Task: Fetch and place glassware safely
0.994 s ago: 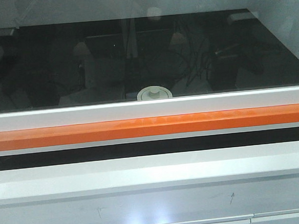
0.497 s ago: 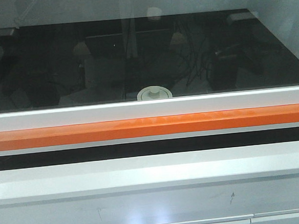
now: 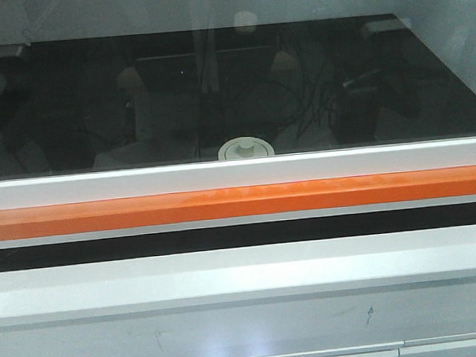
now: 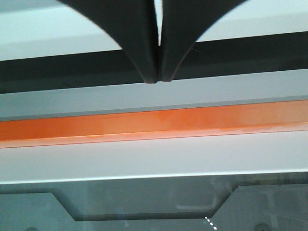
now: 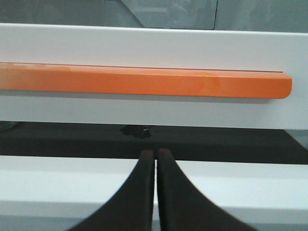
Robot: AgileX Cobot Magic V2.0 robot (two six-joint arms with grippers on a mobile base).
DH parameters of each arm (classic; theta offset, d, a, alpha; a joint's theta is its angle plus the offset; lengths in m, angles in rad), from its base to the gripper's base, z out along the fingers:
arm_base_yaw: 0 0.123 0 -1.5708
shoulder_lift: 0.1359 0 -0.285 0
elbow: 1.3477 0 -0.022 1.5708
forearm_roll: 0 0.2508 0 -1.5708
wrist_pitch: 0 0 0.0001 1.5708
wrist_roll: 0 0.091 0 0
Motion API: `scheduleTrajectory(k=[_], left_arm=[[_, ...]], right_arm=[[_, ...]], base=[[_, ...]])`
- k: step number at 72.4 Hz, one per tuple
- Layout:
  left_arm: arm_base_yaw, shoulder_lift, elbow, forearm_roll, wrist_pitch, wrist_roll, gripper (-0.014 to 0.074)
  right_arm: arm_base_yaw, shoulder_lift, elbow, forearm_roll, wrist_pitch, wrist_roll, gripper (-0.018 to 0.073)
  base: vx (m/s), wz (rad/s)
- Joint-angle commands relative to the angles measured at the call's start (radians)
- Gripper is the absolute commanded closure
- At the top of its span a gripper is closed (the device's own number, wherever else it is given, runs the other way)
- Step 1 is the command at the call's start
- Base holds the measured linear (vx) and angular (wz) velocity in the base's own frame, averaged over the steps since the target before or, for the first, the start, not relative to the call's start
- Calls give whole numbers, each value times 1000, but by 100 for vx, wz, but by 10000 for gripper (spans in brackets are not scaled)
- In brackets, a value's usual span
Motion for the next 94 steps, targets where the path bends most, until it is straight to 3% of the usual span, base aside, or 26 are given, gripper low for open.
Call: scheduleTrajectory(k=[1, 10, 19, 26, 40, 48, 66, 77, 94], left_arm=[[-4, -11, 29, 4, -99, 3, 603], [-4, -11, 20, -17, -175, -23, 603], [-4, -8, -47, -25, -253, -26, 603], [-4, 29, -157, 5, -207, -23, 603], [-4, 245, -381, 77, 7, -27, 603], [-8, 332, -395, 77, 5, -33, 603], [-8, 349, -396, 78, -3, -33, 603], [-8, 349, -396, 42, -17, -47, 603], [-8, 420, -396, 44, 12, -52, 603]], right_arm=[[-6, -6, 17, -10, -127, -10, 567], [-6, -6, 2, 17, -232, 11, 567], [-6, -1, -74, 33, -243, 13, 567], [-6, 46, -155, 33, -241, 12, 567], [-6, 256, -366, 37, -172, 22, 567], [-6, 366, -448, 63, -145, 54, 567], [-1, 421, -446, 49, -119, 49, 567], [89, 454, -446, 41, -72, 38, 564], [213, 620, -446, 29, -82, 9, 560]], base=[[0, 0], [0, 0], [0, 0], [0, 0], [0, 0], [0, 0], [0, 0], [0, 0], [0, 0]])
